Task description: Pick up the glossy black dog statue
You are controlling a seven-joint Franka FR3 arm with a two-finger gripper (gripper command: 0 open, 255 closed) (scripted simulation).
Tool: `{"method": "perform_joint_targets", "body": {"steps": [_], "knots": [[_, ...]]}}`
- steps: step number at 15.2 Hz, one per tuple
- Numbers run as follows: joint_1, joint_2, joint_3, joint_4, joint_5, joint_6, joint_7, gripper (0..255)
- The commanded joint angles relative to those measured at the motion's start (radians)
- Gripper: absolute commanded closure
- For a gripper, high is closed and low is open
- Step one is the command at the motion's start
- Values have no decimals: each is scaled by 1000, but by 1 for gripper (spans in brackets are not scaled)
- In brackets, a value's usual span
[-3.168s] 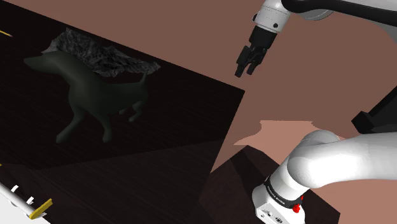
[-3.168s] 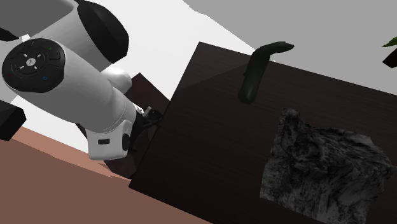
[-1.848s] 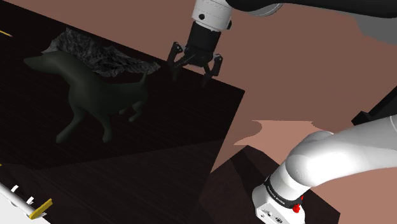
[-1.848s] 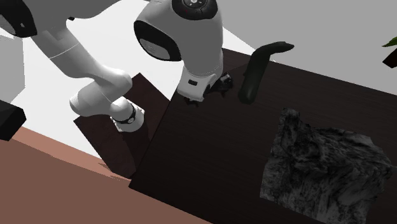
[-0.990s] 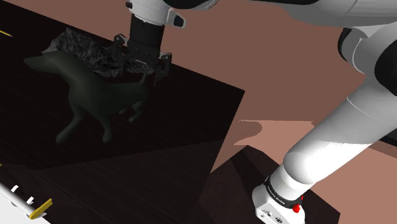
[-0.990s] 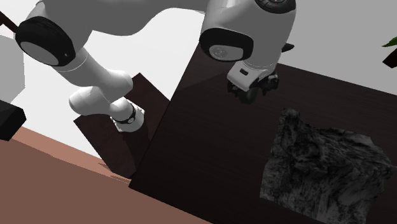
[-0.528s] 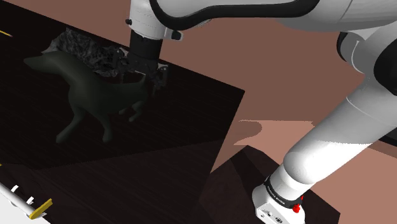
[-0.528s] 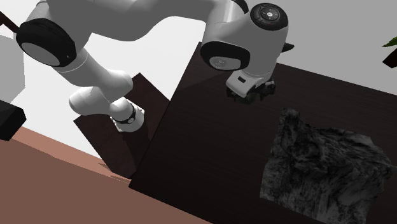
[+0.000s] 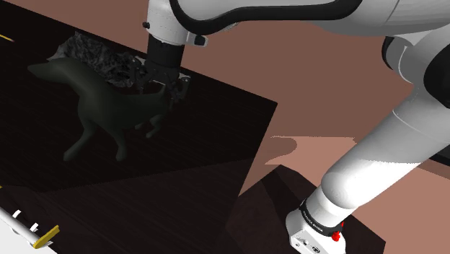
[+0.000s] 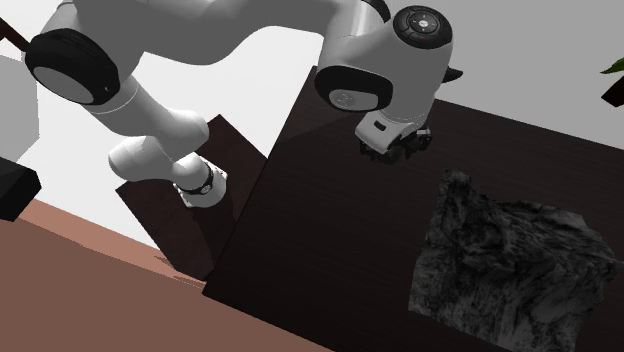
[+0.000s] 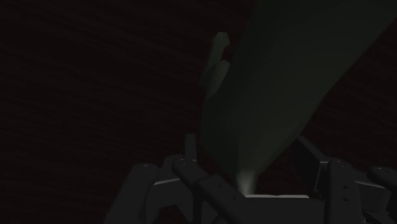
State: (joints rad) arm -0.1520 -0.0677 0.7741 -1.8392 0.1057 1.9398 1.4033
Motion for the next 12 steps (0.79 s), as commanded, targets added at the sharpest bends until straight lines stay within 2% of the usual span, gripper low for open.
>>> {"method": "perform_joint_targets", "body": {"steps": [1,12], "knots": [[1,1,1,-1,1,0,0,255],[0,14,1,145,-13,-135,15,255]]}}
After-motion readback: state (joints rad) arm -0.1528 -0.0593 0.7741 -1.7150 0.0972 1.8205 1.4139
